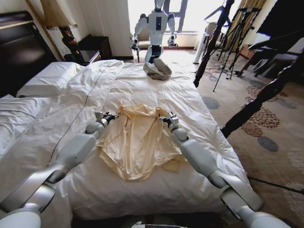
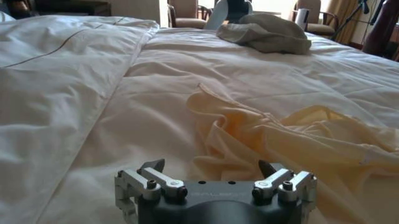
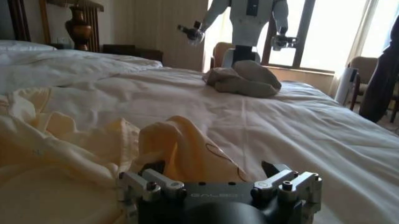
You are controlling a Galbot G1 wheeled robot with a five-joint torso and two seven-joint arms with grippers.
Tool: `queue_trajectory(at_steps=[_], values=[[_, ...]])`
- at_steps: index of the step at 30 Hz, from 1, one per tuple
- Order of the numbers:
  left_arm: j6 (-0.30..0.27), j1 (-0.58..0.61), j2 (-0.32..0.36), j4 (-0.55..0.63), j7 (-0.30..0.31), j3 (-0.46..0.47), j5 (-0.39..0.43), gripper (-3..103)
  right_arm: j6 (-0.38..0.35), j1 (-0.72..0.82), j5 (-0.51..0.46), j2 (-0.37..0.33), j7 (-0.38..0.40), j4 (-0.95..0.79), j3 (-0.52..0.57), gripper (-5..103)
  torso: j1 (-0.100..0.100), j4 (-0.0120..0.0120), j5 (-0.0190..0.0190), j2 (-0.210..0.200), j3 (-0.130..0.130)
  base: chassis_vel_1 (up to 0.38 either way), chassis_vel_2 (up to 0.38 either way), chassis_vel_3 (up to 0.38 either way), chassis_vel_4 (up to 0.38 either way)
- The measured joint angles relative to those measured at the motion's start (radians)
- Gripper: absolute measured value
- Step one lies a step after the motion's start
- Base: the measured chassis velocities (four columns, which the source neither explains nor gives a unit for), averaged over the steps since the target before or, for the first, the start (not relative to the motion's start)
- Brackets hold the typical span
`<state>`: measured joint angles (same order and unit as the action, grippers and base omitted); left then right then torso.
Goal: Pick up the clothes from the bed and hang them on the clothes hanger.
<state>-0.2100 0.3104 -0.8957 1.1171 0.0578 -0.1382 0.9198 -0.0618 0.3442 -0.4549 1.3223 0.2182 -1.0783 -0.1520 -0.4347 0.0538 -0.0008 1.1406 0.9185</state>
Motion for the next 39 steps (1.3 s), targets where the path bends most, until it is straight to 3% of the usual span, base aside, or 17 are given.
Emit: queue_trajectory(at_steps=[3, 8, 10, 15, 16, 20, 22, 24, 26, 27, 28, 31, 34, 36, 39], values=[[-0.038, -0.026, -0.012, -0.01, -0.005, -0.017, 0.001, 100, 0.025, -0.037, 0.036, 0.049, -0.004, 0.069, 0.026, 100, 0.0, 0.0, 0.0002, 0.0, 0.0, 0.0, 0.0, 0.0, 0.0], [-0.066, -0.059, -0.027, -0.04, -0.022, -0.05, -0.002, 100, 0.027, -0.05, 0.046, 0.054, -0.028, 0.098, 0.023, 100, 0.0, -0.0002, 0.0003, 0.0, 0.0, 0.0, 0.0, 0.0, 0.0], [-0.095, -0.084, -0.05, -0.073, -0.036, -0.072, -0.014, 100, 0.026, -0.045, 0.051, 0.053, -0.048, 0.11, 0.025, 98, 0.0, 0.0008, 0.0, 0.0, 0.0, 0.0, 0.0, 0.0, 0.0], [-0.118, -0.103, -0.08, -0.117, -0.057, -0.079, -0.045, 100, 0.015, -0.045, 0.066, 0.058, -0.068, 0.136, 0.028, 78, 0.0, 0.0009, 0.0005, 0.0, 0.0, 0.0, 0.0, 0.0, 0.0], [-0.118, -0.103, -0.08, -0.117, -0.057, -0.079, -0.045, 100, 0.015, -0.045, 0.066, 0.058, -0.068, 0.136, 0.028, 78, 0.0, 0.0009, 0.0005, 0.0, 0.0, 0.0, 0.0, 0.0, 0.0], [-0.097, -0.105, -0.105, -0.152, -0.057, -0.067, -0.084, 88, 0.006, -0.053, 0.078, 0.08, -0.068, 0.158, 0.049, 66, 0.0, 0.0004, 0.0, 0.0, 0.0, 0.0, 0.0, 0.0, 0.0], [-0.076, -0.099, -0.115, -0.161, -0.044, -0.056, -0.09, 81, 0.005, -0.053, 0.088, 0.086, -0.069, 0.164, 0.054, 50, 0.0, 0.0, 0.0002, 0.0, 0.0, 0.0, 0.0, 0.0, 0.0], [-0.068, -0.097, -0.119, -0.165, -0.039, -0.052, -0.094, 76, 0.005, -0.051, 0.093, 0.086, -0.067, 0.164, 0.054, 50, 0.0, 0.0003, 0.0, 0.0, 0.0, 0.0, 0.0, 0.0, 0.0], [-0.048, -0.095, -0.126, -0.172, -0.027, -0.047, -0.098, 72, 0.004, -0.048, 0.102, 0.086, -0.059, 0.165, 0.054, 40, 0.0, 0.0004, 0.0004, 0.0, 0.0, 0.0, 0.0, 0.0, 0.0], [-0.024, -0.093, -0.134, -0.181, -0.02, -0.042, -0.101, 64, 0.004, -0.043, 0.116, 0.088, -0.045, 0.166, 0.054, 34, 0.0, 0.0005, 0.0002, 0.0, 0.0, 0.0, 0.0, 0.0, 0.0], [-0.024, -0.093, -0.134, -0.181, -0.02, -0.042, -0.101, 64, 0.004, -0.043, 0.116, 0.088, -0.045, 0.166, 0.054, 34, 0.0, 0.0005, 0.0002, 0.0, 0.0, 0.0, 0.0, 0.0, 0.0], [0.007, -0.084, -0.143, -0.182, -0.017, -0.029, -0.118, 56, 0.003, -0.027, 0.145, 0.098, -0.002, 0.166, 0.054, 18, 0.0, 0.0006, 0.0003, 0.0, 0.0, 0.0, 0.0, 0.0, 0.0], [0.023, -0.073, -0.144, -0.177, -0.009, -0.021, -0.149, 48, 0.008, -0.019, 0.162, 0.102, 0.028, 0.162, 0.052, 13, 0.0, 0.0005, 0.0002, 0.0, 0.0, 0.0, 0.0, 0.0, 0.0], [0.022, -0.06, -0.143, -0.163, 0.008, -0.007, -0.183, 41, 0.014, -0.013, 0.191, 0.102, 0.07, 0.15, 0.047, 2, 0.0, 0.0004, 0.0003, 0.0, 0.0, 0.0, 0.0, 0.0, 0.0], [0.024, -0.052, -0.144, -0.163, 0.022, 0.004, -0.205, 36, 0.029, -0.009, 0.242, 0.099, 0.101, 0.149, 0.044, -2, 0.0, 0.0003, 0.0003, 0.0, 0.0, 0.0, 0.0, 0.0, 0.0]])
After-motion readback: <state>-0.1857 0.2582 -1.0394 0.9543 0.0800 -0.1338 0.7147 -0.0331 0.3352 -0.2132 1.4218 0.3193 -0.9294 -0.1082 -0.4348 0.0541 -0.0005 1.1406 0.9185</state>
